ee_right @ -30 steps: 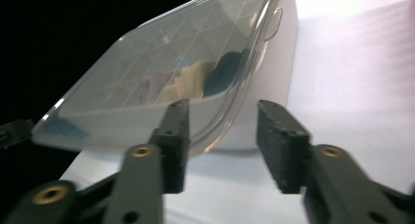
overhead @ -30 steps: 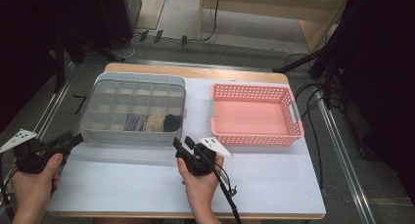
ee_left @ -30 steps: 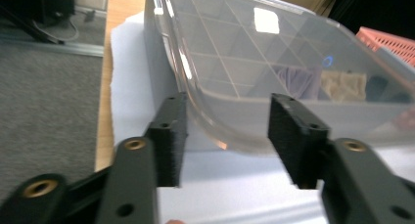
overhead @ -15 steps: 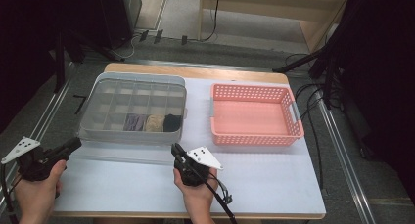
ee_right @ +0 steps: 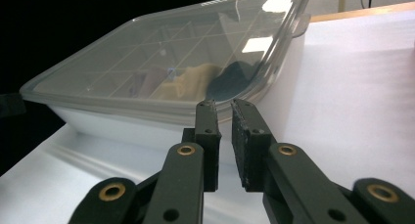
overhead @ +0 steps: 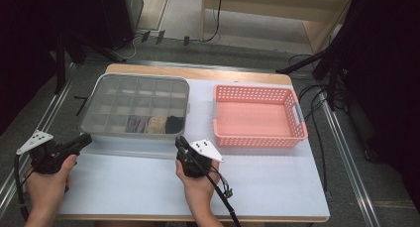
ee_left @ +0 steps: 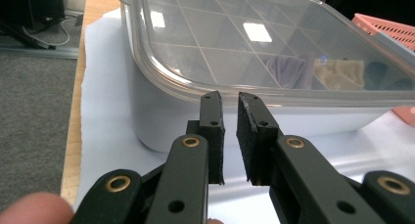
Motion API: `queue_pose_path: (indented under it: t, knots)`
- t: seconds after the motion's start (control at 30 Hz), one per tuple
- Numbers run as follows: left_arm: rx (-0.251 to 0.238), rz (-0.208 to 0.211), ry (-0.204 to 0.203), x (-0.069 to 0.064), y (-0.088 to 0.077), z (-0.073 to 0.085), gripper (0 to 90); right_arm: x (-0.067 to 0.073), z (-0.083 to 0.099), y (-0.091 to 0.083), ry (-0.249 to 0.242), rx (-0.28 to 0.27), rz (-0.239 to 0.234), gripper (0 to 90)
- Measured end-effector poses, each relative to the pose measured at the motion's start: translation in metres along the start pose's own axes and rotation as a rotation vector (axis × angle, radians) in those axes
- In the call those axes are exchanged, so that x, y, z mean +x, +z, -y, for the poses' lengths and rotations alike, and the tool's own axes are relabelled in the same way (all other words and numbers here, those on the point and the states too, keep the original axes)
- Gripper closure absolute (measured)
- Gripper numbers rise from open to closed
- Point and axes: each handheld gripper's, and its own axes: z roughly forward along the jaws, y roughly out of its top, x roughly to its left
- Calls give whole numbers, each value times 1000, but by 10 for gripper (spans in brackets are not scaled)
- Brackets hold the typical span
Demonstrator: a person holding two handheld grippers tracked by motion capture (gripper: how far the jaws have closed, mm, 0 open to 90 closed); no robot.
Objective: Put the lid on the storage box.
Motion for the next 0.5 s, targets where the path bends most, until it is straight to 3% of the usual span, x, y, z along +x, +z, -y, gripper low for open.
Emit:
queue_pose_path:
  t: [0.5]
  knots:
    - [-3,-4,-10,3,4,-2,777,-10,-9,8,-3,15,25,800]
